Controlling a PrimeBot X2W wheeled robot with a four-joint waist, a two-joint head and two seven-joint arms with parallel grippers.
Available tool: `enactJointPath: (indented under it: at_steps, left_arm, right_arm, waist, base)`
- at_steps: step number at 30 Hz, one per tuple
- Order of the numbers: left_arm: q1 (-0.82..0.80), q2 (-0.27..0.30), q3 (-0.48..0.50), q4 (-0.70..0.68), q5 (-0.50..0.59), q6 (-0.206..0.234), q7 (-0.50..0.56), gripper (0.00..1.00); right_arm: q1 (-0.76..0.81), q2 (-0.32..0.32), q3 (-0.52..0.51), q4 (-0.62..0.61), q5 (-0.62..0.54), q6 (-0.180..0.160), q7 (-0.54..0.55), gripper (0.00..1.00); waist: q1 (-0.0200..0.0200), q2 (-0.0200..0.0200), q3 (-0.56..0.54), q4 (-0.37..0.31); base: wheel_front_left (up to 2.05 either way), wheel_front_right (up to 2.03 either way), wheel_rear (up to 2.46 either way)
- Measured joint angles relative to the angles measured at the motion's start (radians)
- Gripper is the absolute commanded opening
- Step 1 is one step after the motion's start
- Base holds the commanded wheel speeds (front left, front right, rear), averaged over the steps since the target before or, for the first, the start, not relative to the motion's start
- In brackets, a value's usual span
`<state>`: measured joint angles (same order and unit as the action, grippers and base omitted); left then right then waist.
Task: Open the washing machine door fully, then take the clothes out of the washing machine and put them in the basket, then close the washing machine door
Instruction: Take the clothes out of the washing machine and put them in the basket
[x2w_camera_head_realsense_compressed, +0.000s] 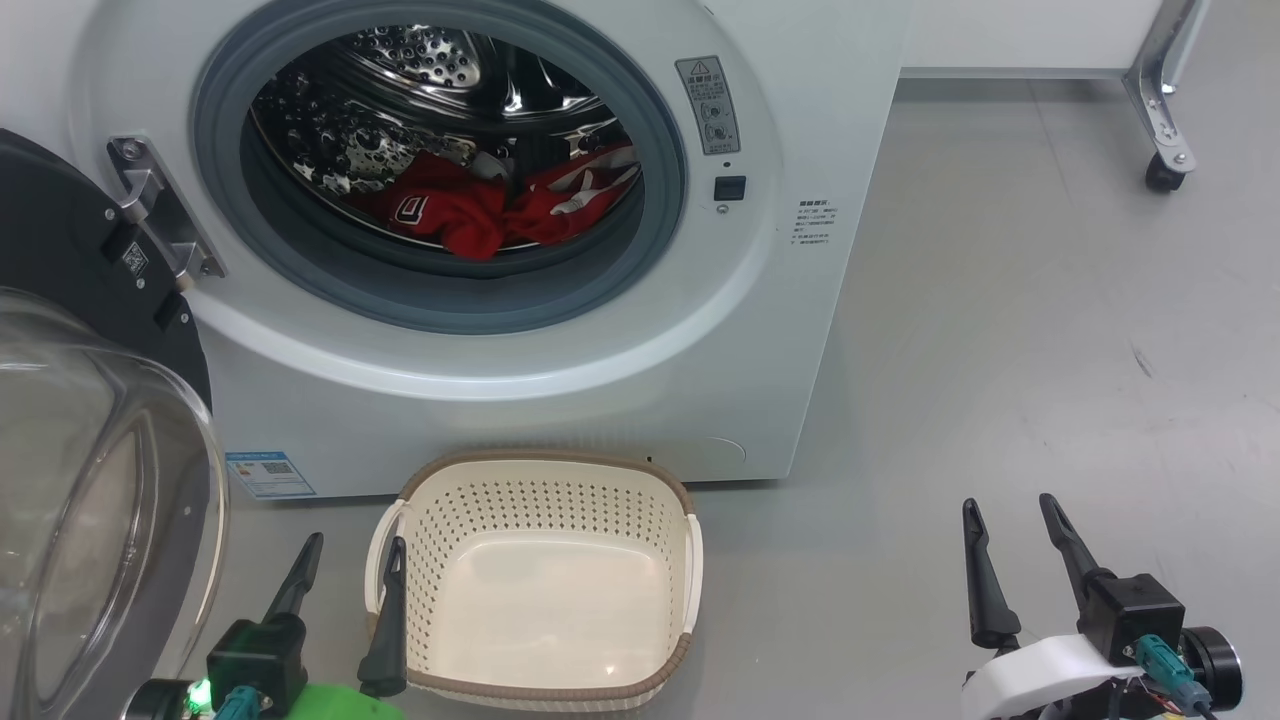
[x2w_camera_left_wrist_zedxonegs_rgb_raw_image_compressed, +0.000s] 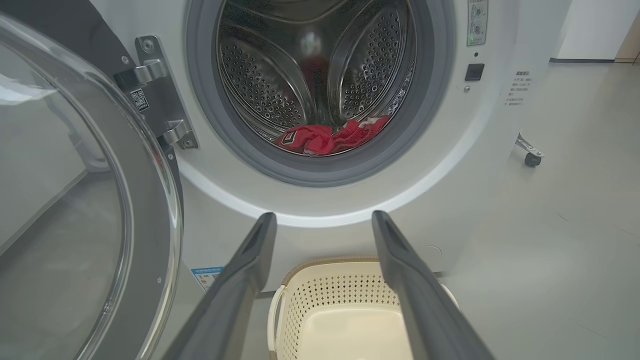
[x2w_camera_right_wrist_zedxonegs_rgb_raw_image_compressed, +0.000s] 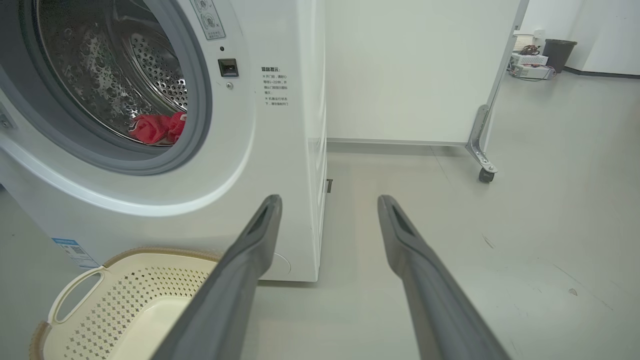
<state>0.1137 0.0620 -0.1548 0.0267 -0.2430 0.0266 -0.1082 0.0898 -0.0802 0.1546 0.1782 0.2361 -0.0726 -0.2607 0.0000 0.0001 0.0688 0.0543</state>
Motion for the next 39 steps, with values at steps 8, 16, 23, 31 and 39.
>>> enactJointPath:
  at_steps: [8,16,23,31,39]
  left_arm:
    - [-0.001,0.0,0.0,-0.001,0.0,0.005,-0.009,1.0]
    - [-0.001,0.0,-0.003,0.0,0.0,0.008,-0.009,1.0]
    - [-0.001,0.0,-0.006,0.0,0.009,0.008,-0.009,1.0]
    - [-0.001,0.0,-0.006,0.002,0.007,0.008,-0.008,1.0]
    - [-0.008,-0.001,-0.011,0.002,-0.013,0.007,-0.007,1.0]
  right_arm:
    - [0.0,0.0,0.0,0.0,0.0,0.0,0.0,1.0]
    - [0.0,0.001,0.0,0.001,0.0,0.001,0.0,1.0]
    - [0.0,0.001,-0.001,0.001,-0.001,0.001,0.0,1.0]
    - [-0.001,0.002,-0.001,0.001,-0.002,0.001,0.0,1.0]
    - [-0.008,0.001,0.0,-0.011,-0.01,0.004,0.0,1.0]
  waist:
    - [0.0,0.0,0.005,-0.001]
    - [0.0,0.0,0.004,-0.001]
    - [0.0,0.0,0.01,0.001]
    - [0.0,0.0,0.015,0.0]
    - [0.0,0.0,0.045,-0.009]
  base:
    - [0.32,-0.32,0.0]
    - [0.04,-0.04,0.0]
    - [0.0,0.0,0.0]
    - [0.0,0.0,0.0]
    - [0.0,0.0,0.0]
